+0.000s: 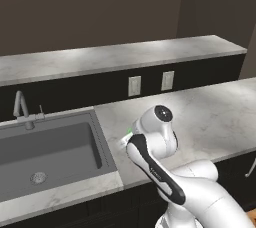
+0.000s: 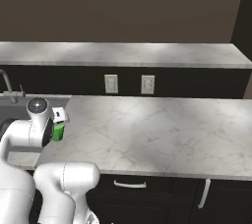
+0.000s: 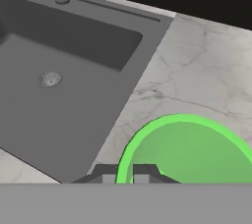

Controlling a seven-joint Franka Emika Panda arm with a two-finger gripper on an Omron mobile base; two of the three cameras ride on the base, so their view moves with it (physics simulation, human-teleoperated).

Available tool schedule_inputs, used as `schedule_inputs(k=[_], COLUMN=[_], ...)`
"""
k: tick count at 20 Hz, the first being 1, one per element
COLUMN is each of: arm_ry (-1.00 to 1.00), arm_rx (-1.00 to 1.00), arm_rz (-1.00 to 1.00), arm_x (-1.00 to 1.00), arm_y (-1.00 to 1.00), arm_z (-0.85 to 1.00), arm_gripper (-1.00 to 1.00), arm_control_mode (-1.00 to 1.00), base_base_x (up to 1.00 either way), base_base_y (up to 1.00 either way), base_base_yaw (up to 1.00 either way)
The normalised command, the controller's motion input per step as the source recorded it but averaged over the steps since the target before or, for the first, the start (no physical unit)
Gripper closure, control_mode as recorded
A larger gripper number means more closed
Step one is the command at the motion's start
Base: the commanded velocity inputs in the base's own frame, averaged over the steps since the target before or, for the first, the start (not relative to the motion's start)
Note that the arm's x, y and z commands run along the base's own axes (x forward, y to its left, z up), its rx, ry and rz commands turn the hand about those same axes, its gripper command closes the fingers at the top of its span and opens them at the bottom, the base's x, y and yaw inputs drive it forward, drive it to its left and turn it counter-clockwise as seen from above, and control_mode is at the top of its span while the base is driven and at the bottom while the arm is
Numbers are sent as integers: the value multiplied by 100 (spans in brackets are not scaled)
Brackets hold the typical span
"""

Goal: Pick the cup and bowl from the counter and place them on the counter next to the sink.

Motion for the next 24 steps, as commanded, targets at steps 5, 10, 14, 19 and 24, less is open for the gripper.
schedule_inputs(k=[5, 10, 14, 19, 24], arm_ry=[0, 0, 0, 0, 0], arm_rx=[0, 0, 0, 0, 0], arm_rz=[0, 0, 0, 0, 0], arm_x=[4, 2, 6, 4, 6], arm_y=[7, 3, 0, 0, 0], arm_z=[-25, -25, -26, -37, -36], arm_gripper=[100, 100, 100, 100, 100], arm_control_mode=[-100, -100, -100, -100, -100], base_base_x=[0, 0, 0, 0, 0], base_base_y=[0, 0, 0, 0, 0], base_base_yaw=[0, 0, 0, 0, 0])
